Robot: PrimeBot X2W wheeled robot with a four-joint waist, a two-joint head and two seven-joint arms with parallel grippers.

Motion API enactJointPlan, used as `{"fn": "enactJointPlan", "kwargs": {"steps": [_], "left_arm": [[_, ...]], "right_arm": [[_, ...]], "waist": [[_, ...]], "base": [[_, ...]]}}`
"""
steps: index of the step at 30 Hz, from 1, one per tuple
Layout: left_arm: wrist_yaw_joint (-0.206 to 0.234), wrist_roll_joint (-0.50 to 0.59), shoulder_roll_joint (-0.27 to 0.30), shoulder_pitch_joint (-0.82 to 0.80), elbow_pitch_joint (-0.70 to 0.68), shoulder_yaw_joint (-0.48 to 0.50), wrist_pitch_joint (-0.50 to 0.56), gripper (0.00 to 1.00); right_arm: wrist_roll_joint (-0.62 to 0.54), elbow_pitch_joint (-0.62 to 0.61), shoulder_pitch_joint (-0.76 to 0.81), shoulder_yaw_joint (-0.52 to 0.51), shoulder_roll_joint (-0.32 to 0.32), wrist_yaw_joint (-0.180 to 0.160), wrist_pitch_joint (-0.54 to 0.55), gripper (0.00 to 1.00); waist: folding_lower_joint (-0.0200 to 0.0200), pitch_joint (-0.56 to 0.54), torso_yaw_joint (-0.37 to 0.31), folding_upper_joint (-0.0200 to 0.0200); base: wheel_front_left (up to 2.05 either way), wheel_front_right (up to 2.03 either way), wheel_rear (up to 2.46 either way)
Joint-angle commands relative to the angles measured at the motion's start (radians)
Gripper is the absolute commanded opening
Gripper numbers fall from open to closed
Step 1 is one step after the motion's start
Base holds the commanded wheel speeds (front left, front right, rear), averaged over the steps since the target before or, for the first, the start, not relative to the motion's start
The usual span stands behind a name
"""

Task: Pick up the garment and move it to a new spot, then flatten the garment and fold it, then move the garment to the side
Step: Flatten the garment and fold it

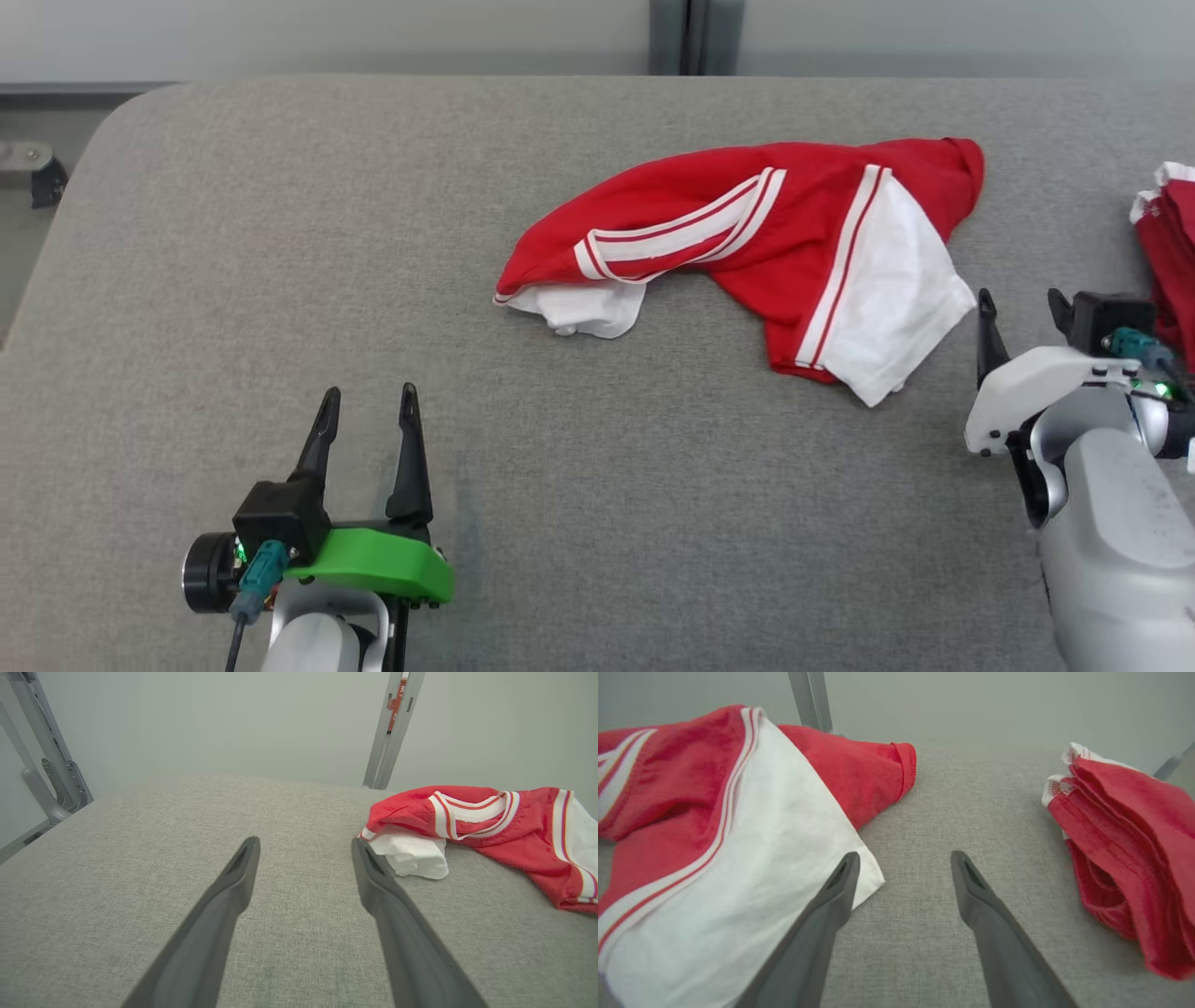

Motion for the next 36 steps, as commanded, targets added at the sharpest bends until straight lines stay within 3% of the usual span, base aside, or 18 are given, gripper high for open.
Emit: {"fn": "enactJointPlan", "kwargs": {"steps": [1, 9, 10, 11, 14, 15, 22, 26, 30, 34, 36], "left_arm": [[-0.002, 0.005, 0.0, -0.021, -0.003, -0.001, 0.0, 1.0], [0.0, 0.003, 0.0, -0.024, 0.001, -0.004, 0.0, 1.0], [0.002, 0.002, 0.0, -0.022, 0.001, -0.003, 0.0, 1.0], [0.004, 0.002, 0.0, -0.019, 0.002, -0.002, 0.0, 1.0], [0.007, 0.0, -0.001, -0.008, 0.005, 0.0, 0.0, 1.0], [0.007, 0.0, 0.0, -0.005, 0.006, 0.0, 0.0, 1.0], [0.007, 0.002, 0.0, 0.003, 0.01, -0.008, 0.0, 1.0], [0.006, 0.002, 0.0, 0.009, 0.008, -0.008, 0.0, 1.0], [0.01, 0.0, 0.0, 0.013, -0.004, -0.002, 0.0, 1.0], [0.012, 0.006, 0.0, 0.014, -0.019, 0.011, 0.0, 1.0], [0.016, 0.007, 0.0, 0.019, -0.03, 0.016, 0.0, 1.0]], "right_arm": [[-0.016, 0.044, -0.036, -0.011, -0.019, 0.0, 0.01, 1.0], [-0.056, 0.288, -0.143, -0.041, -0.059, 0.0, 0.054, 1.0], [-0.056, 0.307, -0.146, -0.043, -0.059, 0.0, 0.055, 0.87], [-0.056, 0.327, -0.148, -0.045, -0.058, 0.0, 0.048, 0.52], [-0.058, 0.374, -0.154, -0.042, -0.059, 0.0, 0.036, 0.2], [-0.056, 0.386, -0.16, -0.04, -0.058, 0.0, 0.028, 0.0], [-0.041, 0.386, -0.213, 0.012, -0.04, 0.0, -0.079, 0.0], [0.016, 0.335, -0.23, 0.116, 0.015, 0.0, -0.128, 0.0], [0.147, 0.228, -0.197, 0.328, 0.043, 0.0, -0.14, 0.0], [0.343, 0.049, -0.128, 0.606, 0.048, 0.0, -0.127, 0.0], [0.401, -0.029, -0.105, 0.69, 0.045, 0.0, -0.106, 0.0]], "waist": [[0.0, 0.058, 0.065, 0.0], [0.0, 0.077, 0.11, 0.0], [0.0, 0.075, 0.111, 0.0], [0.0, 0.072, 0.111, 0.0], [0.0, 0.061, 0.106, 0.0], [0.0, 0.057, 0.102, 0.0], [0.0, 0.029, 0.071, 0.0], [0.0, 0.008, 0.06, 0.0], [0.0, -0.012, 0.067, 0.0], [0.0, -0.024, 0.097, 0.0], [0.0, -0.027, 0.113, 0.0]], "base": [[0.0, 0.0, 0.0], [0.0, 0.0, 0.0], [0.0, 0.0, 0.0], [0.0, 0.0, 0.0], [0.0, 0.0, 0.0], [0.0, 0.0, 0.0], [0.0, 0.0, 0.0], [0.0, 0.0, 0.0], [0.0, 0.0, 0.0], [0.0, 0.0, 0.0], [0.0, 0.0, 0.0]]}}
